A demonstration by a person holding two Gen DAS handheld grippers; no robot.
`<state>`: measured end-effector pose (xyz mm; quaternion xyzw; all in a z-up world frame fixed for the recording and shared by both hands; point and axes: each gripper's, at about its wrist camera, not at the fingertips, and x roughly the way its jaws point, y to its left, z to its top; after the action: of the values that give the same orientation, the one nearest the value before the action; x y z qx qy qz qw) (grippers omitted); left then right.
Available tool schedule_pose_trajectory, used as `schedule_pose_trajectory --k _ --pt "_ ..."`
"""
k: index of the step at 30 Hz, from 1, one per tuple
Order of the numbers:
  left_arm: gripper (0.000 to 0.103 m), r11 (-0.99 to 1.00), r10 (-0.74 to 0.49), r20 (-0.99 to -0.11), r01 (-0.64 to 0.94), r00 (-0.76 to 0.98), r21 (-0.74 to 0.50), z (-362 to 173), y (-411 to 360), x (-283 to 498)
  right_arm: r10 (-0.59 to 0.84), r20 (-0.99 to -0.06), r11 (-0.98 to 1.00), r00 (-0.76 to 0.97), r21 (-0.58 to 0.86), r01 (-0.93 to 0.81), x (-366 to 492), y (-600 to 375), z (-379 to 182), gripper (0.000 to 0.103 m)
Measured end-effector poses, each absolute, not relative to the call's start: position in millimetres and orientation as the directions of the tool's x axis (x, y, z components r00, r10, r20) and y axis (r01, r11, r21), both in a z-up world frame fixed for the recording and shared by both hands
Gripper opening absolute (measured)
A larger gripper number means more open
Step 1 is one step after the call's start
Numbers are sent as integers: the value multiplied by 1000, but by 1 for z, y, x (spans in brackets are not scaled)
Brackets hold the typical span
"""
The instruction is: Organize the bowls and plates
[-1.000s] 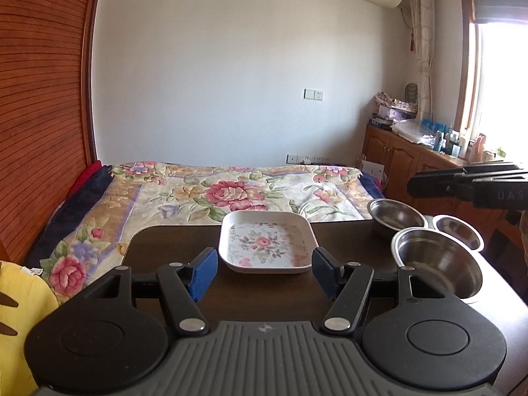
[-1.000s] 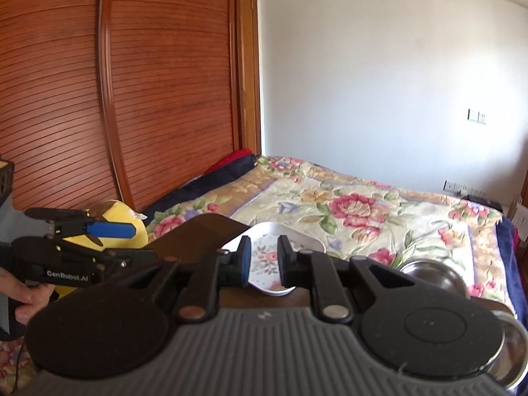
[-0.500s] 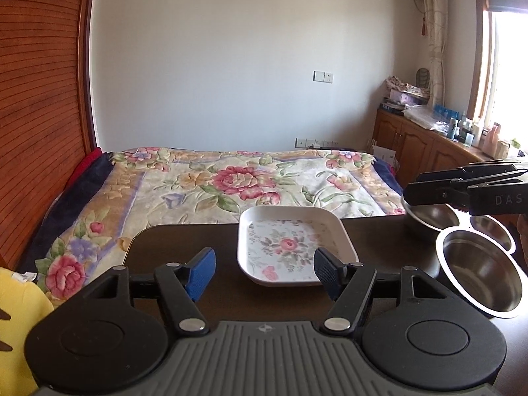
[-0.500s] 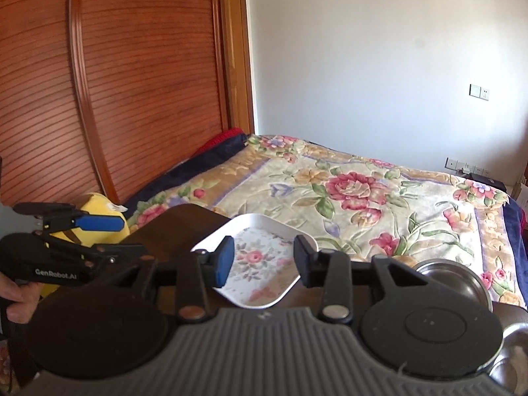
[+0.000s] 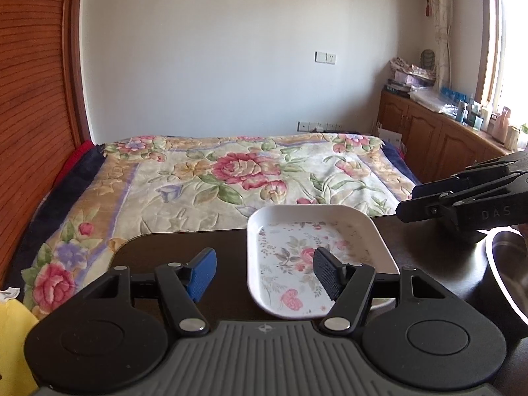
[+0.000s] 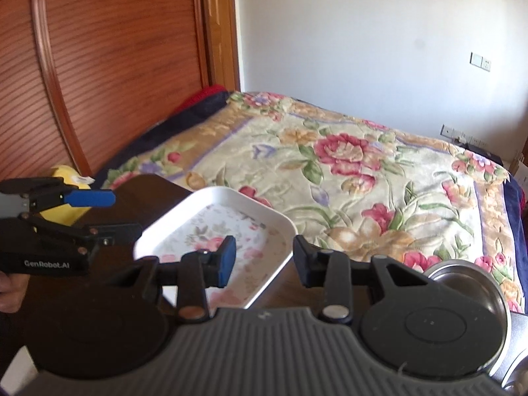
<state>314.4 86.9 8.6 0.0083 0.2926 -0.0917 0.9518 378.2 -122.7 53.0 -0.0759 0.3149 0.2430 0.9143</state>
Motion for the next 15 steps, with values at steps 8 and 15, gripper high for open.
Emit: schedule_pose_trajectory --k 8,15 --pt "51 981 -184 -609 180 772 -68 -11 91 341 400 -691 866 602 69 -496 405 -122 37 31" --pt "44 979 -199 -633 177 748 -97 -23 96 351 352 -746 862 565 22 -507 414 -112 24 28"
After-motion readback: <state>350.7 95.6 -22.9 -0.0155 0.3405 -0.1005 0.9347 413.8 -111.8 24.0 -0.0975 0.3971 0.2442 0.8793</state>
